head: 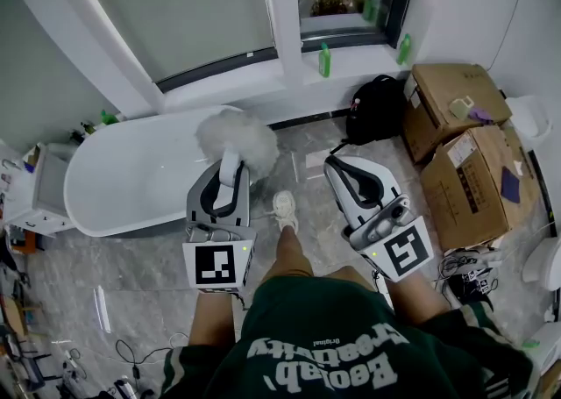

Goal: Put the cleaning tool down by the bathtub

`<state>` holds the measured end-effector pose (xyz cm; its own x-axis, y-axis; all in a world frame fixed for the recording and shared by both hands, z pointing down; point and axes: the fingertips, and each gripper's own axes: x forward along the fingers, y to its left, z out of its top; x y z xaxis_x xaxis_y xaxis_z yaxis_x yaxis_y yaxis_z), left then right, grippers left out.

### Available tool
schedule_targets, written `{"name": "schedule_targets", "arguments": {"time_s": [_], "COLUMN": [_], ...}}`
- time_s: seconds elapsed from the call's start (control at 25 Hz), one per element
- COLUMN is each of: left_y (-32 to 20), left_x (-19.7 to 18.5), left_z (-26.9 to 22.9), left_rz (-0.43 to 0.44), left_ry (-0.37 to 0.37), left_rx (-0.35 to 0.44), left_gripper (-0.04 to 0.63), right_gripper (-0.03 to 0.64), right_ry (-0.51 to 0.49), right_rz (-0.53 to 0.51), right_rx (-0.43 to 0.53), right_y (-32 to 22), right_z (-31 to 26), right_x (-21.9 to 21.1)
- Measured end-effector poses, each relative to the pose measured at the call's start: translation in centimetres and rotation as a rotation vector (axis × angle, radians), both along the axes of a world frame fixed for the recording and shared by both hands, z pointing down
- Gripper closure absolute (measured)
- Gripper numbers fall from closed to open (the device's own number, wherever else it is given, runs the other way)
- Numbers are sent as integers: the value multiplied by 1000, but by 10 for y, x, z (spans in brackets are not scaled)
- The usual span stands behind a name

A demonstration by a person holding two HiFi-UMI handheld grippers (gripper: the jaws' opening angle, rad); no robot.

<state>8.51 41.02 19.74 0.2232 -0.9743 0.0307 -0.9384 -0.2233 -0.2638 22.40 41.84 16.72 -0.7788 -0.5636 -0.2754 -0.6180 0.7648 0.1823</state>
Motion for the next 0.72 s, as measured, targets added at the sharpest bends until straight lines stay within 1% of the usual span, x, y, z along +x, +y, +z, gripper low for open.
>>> {"name": "schedule_targets", "arguments": {"time_s": [0.2,0.32,0.52,0.72], "left_y": [-33,-64,-136,-214], "left_x": [-10,-21,-47,-72], "left_z": [15,21,35,36], "left_rz": [0,4,2,-8], "left_ry": [-10,1,25,54], "left_rx": [12,16,2,-20], "left_gripper": [502,502,502,502], "right_gripper": [600,600,600,600], "right_ry": [14,23,41,58], "right_rz": [9,21,35,32], "right_rx": [9,7,4,-39], "right_y": [-28,-58,-127,-205], "right_z": [19,29,37,35], "right_x": [-7,-18,-41,-67]}}
